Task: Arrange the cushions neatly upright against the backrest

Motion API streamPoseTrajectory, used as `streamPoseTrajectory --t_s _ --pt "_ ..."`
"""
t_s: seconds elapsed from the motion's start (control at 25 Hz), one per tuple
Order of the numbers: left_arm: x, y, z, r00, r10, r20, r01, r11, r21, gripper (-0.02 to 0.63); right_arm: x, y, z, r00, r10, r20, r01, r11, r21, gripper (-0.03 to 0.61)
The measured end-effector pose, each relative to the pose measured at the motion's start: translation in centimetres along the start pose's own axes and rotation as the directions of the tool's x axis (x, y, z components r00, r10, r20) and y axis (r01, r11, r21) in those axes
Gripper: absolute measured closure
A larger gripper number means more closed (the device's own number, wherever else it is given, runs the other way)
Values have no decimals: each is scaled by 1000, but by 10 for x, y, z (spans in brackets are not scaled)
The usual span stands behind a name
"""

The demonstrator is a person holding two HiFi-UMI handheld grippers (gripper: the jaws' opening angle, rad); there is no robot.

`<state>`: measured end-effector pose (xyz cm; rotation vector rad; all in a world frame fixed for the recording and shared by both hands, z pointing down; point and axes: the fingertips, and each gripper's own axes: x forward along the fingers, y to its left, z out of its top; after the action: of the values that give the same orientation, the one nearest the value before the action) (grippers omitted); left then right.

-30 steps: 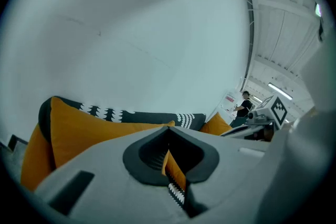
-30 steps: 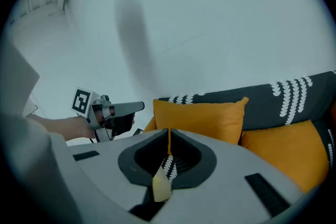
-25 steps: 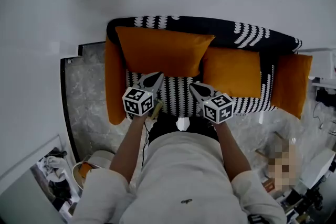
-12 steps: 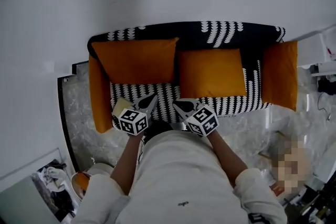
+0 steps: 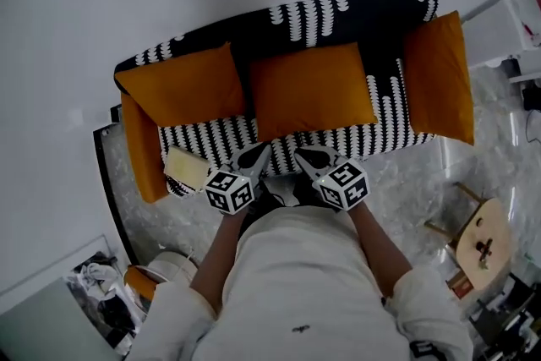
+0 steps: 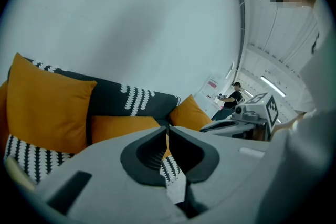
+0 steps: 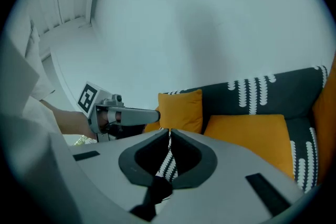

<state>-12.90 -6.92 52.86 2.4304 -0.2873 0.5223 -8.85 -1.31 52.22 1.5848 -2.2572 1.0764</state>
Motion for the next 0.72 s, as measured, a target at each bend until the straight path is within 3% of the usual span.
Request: streamPoseTrajectory --t_s 0.24,0.52,0.72 --pt "27 -58 -29 996 -48 -75 49 999 9 603 -43 -31 -52 999 -35 -24 38 991 127 566" --pt "20 -25 -50 995 8 -96 -18 995 -100 601 -40 -57 -80 992 -72 -107 91 980 179 566" --pt "28 2 -42 992 -9 -129 -4 995 -99 600 -43 -84 -64 982 -152 -109 170 968 186 560"
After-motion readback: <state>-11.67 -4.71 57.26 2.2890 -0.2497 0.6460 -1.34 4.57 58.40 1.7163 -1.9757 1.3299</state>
